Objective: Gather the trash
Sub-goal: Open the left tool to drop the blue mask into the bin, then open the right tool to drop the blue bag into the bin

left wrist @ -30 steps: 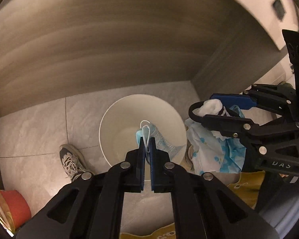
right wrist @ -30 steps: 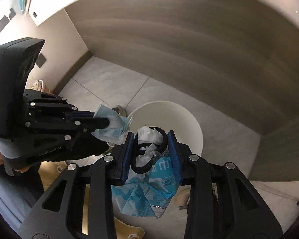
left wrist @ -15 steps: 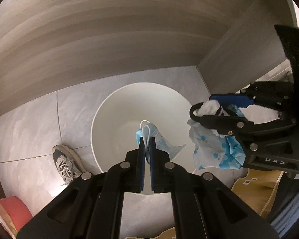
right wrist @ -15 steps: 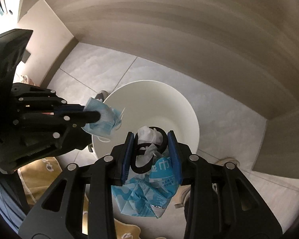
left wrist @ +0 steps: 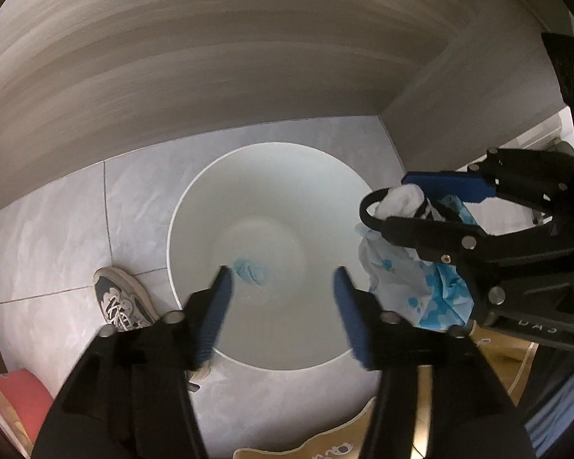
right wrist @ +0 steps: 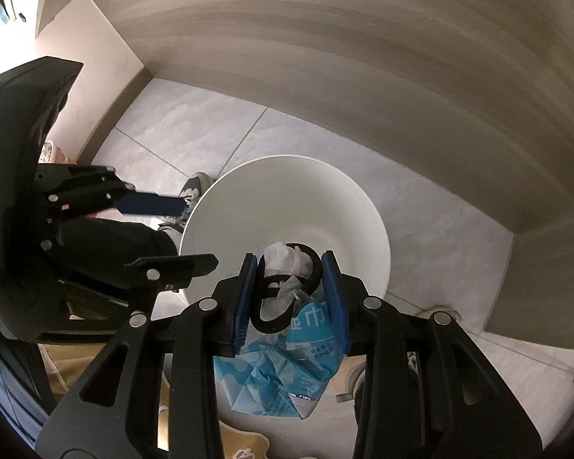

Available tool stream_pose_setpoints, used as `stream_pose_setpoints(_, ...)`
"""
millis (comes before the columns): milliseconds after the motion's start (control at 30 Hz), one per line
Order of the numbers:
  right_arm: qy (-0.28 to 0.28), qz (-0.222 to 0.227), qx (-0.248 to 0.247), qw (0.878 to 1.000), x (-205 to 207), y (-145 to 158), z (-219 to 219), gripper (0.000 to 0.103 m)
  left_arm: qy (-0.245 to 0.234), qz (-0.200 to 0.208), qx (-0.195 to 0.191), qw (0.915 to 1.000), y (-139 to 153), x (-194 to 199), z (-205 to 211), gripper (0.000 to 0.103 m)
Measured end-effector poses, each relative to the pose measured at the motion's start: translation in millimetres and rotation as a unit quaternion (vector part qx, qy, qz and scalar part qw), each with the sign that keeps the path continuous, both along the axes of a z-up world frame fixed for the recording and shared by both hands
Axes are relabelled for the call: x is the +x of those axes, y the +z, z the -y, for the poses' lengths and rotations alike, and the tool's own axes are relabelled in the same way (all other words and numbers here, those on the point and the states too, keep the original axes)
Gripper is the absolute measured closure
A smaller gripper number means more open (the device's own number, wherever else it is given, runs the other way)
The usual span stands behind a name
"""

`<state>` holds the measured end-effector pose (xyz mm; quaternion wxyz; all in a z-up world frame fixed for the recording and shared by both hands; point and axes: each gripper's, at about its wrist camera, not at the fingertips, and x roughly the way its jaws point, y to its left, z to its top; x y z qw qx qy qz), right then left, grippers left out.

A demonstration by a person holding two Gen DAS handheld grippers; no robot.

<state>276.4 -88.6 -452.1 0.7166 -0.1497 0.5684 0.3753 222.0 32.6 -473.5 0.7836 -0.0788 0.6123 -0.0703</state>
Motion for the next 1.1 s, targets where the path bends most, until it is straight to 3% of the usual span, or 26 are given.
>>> stream_pose_setpoints(67, -0.001, -0.001, -0.001, 1.000, 0, 0, -1, 0.070, 0.010, 0.004, 0.017, 0.9998, 1, 1, -2, 0.017)
stream_pose_setpoints(167, 0.000, -0.003, -0.005, 1.000, 0, -1, -2, 0.070, 0.029, 0.006, 0.068, 0.9972, 3, 2, -6, 0.006)
stream_pose_setpoints(367, 0.009, -0.004, -0.017, 1.000, -1, -7, -10, 0.070, 0.040, -0.011, 0.089, 0.9952, 4, 3, -19, 0.006)
stream_pose_setpoints(567, 0.025, -0.007, -0.026, 0.999, -4, -18, -22, 0.070, 0.049, -0.002, 0.095, 0.9942, 25, -3, -41, 0.006)
stream_pose_setpoints(733, 0.037, -0.012, -0.043, 0.998, -5, -35, -32, 0.070, 0.084, 0.023, 0.082, 0.9928, 51, -17, -68, 0.006)
stream_pose_setpoints(867, 0.039, -0.015, -0.057, 0.997, -6, -44, -37, 0.070, 0.100, 0.022, 0.074, 0.9920, 55, -21, -80, 0.006)
stream_pose_setpoints(1100, 0.043, -0.013, -0.063, 0.997, -9, -52, -45, 0.069, 0.073, 0.028, 0.074, 0.9942, 58, -16, -73, 0.006)
